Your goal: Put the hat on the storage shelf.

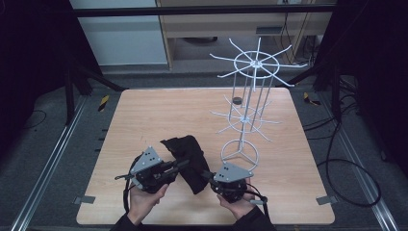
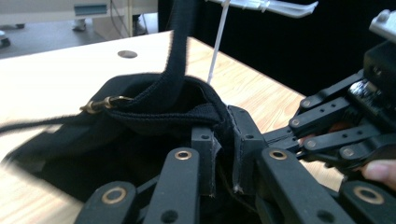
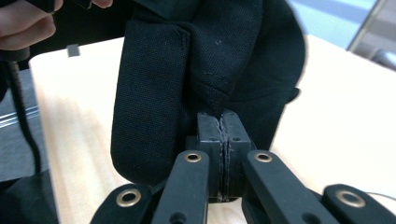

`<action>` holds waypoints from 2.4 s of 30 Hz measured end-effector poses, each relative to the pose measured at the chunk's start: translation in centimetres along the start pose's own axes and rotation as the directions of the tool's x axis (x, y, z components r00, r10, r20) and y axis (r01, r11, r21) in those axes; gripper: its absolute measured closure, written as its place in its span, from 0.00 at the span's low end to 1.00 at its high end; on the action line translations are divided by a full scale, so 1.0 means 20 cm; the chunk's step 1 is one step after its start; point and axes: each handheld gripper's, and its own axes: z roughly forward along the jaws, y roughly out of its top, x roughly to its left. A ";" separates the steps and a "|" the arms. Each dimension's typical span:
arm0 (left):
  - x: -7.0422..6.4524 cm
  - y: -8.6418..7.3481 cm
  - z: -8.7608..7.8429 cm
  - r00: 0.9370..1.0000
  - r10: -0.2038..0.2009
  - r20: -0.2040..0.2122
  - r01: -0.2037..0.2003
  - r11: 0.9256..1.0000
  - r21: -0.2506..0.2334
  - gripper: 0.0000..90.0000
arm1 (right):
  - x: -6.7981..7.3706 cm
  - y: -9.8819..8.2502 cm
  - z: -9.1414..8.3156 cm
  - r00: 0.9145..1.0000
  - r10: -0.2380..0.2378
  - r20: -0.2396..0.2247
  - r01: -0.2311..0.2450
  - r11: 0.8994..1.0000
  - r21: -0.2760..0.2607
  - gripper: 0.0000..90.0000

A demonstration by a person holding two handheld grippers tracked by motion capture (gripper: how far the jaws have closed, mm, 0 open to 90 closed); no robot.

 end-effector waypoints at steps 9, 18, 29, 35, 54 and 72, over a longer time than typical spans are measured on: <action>0.17 -0.14 -0.13 0.994 -0.083 -0.074 0.087 0.995 0.053 0.90 | 0.01 -0.02 0.04 0.986 0.121 -0.111 -0.126 0.991 -0.035 0.73; 0.27 -0.25 -0.17 0.979 -0.063 -0.192 0.088 0.988 0.125 0.88 | -0.07 -0.09 0.01 0.989 0.148 0.009 -0.148 0.989 -0.022 0.55; 0.40 -0.37 -0.16 0.950 -0.009 -0.311 0.096 0.959 0.265 0.83 | -0.18 -0.23 -0.07 0.973 0.192 0.131 -0.199 0.979 0.043 0.41; 0.45 -0.41 -0.14 0.923 0.011 -0.384 0.132 0.930 0.344 0.76 | -0.21 -0.27 -0.10 0.965 0.202 0.170 -0.214 0.975 0.059 0.39; 0.41 -0.19 -0.27 0.897 -0.042 -0.440 0.120 0.981 0.152 0.46 | -0.35 -0.36 -0.34 0.912 0.281 0.300 -0.298 0.954 0.012 0.39; 0.35 -0.08 -0.05 0.927 -0.027 -0.375 0.122 0.965 0.233 0.53 | -0.45 -0.48 -0.46 0.866 0.330 0.376 -0.370 0.928 0.040 0.41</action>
